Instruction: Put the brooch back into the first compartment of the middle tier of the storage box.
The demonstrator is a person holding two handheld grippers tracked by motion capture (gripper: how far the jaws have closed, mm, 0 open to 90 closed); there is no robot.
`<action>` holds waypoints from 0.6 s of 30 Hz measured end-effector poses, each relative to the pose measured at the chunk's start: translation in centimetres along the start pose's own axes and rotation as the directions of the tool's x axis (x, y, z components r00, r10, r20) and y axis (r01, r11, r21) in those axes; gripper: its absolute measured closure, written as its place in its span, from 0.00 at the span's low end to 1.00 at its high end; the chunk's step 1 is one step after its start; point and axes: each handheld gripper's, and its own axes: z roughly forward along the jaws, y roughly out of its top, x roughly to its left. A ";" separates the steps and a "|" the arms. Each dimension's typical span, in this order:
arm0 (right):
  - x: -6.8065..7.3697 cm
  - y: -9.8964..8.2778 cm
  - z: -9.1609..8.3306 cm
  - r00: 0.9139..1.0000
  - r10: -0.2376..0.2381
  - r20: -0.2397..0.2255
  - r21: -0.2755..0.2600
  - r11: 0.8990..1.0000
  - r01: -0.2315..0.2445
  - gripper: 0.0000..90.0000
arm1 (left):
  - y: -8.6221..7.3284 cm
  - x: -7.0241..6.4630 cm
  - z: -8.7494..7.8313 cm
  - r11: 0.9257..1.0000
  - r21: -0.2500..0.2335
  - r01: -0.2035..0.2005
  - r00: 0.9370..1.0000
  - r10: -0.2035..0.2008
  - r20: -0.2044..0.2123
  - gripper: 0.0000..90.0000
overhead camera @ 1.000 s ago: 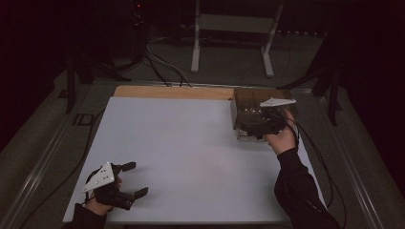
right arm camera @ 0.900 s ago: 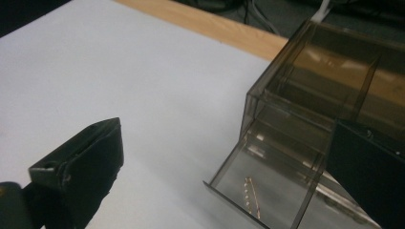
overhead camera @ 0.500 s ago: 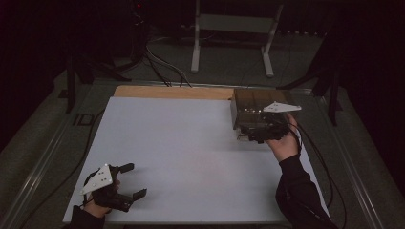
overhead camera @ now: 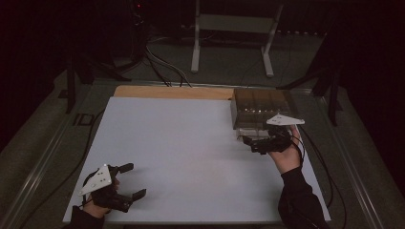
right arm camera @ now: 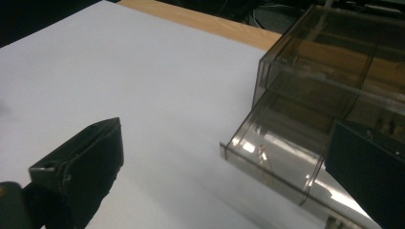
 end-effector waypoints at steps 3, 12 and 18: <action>0.2 -0.8 0.0 1.000 -0.004 -0.007 0.010 1.000 0.004 0.00 | 0.0 0.0 0.0 1.000 0.002 -0.001 1.000 0.001 0.003 0.00; 0.6 -3.5 -0.1 0.999 0.000 -0.034 0.004 1.000 0.000 0.00 | 0.0 -0.1 0.0 1.000 0.003 -0.004 1.000 0.004 0.002 0.00; 0.6 -5.3 -0.4 0.999 0.006 -0.039 -0.011 1.000 -0.006 0.00 | 0.0 -0.1 0.1 1.000 0.004 -0.005 1.000 0.005 0.006 0.00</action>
